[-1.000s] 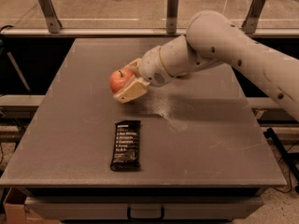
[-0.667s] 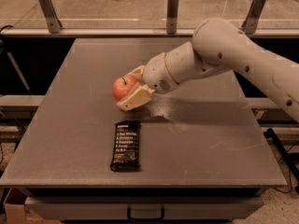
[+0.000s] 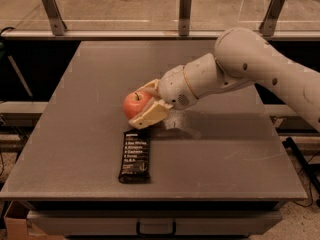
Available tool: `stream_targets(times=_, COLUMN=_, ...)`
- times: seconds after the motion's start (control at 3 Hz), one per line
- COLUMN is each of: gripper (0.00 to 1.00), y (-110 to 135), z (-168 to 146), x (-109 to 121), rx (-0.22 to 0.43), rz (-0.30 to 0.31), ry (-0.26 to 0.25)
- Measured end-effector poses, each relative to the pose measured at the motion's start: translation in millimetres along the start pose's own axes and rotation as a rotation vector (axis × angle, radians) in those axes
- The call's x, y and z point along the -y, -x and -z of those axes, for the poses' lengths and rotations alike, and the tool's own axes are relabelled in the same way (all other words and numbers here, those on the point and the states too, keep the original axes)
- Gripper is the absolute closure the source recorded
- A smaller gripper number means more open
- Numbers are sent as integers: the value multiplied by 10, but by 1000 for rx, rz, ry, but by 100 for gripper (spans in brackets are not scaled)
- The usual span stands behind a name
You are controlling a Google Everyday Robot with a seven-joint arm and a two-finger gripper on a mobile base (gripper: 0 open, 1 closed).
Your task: Move apple near rxbar chocolate
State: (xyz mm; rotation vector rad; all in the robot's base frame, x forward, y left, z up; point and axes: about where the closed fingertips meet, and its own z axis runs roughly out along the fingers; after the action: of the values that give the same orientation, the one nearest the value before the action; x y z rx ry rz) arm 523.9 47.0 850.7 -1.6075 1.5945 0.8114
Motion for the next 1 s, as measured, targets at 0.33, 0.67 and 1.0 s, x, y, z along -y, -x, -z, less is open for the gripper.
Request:
stream_targets(times=0.33, gripper=37, y=-32, z=17, x=-36, rx=-7, rz=3, ry=11)
stream_targets(times=0.67, gripper=12, y=-47, z=18, x=-42, rx=-14, rz=10, ry=20)
stream_targets(times=1.0, gripper=0, y=-54, z=20, x=-38, rx=-20, rz=14, ry=20)
